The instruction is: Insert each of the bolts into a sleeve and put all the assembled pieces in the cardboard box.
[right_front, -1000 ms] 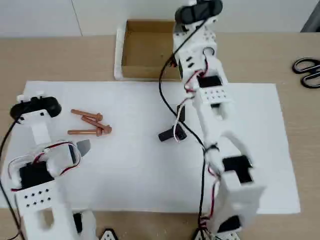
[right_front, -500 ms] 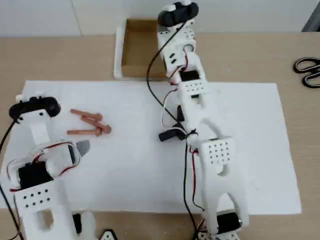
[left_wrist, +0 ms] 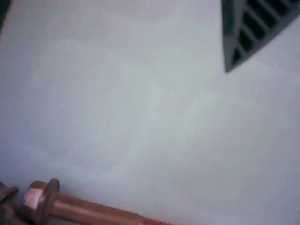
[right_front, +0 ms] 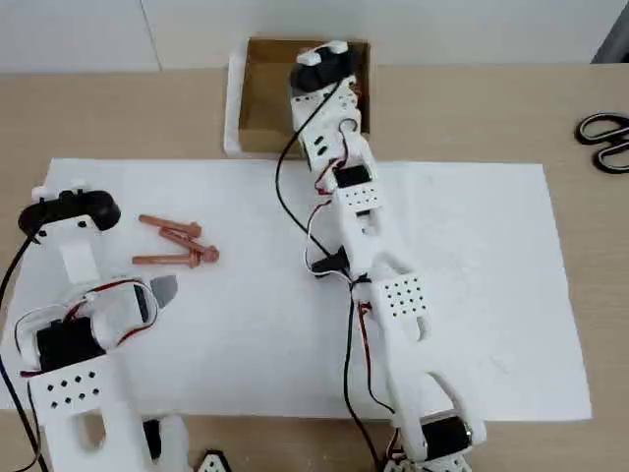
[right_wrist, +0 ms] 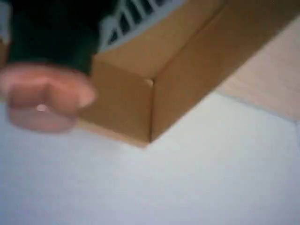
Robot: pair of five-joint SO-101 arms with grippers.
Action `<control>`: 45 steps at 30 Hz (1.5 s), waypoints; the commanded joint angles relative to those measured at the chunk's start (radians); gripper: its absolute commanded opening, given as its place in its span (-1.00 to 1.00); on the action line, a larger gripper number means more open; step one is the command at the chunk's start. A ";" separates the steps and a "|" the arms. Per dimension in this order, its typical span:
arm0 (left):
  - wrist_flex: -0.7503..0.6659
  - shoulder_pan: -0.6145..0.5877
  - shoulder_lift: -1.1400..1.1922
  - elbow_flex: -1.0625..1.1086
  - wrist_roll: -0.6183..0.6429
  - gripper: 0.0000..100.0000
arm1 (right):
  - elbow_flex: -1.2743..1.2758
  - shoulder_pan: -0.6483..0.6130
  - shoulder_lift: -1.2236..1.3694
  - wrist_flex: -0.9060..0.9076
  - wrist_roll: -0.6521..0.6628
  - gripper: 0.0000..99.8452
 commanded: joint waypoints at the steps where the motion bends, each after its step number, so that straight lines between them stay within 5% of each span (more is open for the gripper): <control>1: 0.006 -0.002 -0.014 -0.002 -0.003 -0.40 | -0.074 -0.004 -0.028 -0.021 0.009 -0.93; 7: 0.006 -0.002 -0.014 -0.002 -0.003 -0.40 | -0.057 -0.002 -0.013 0.035 0.009 -0.76; 21: 0.006 -0.002 -0.014 -0.002 -0.003 -0.40 | -0.146 0.018 0.010 0.068 0.052 -0.76; 27: 0.006 -0.002 -0.014 -0.002 -0.003 -0.40 | -0.434 0.042 0.010 0.344 0.052 -0.76; 33: 0.006 -0.002 -0.014 -0.002 -0.003 -0.40 | -0.437 0.084 -0.110 0.506 0.048 -0.76; 45: 0.006 -0.002 -0.014 -0.002 -0.003 -0.40 | -0.436 0.102 -0.499 1.158 0.046 -0.76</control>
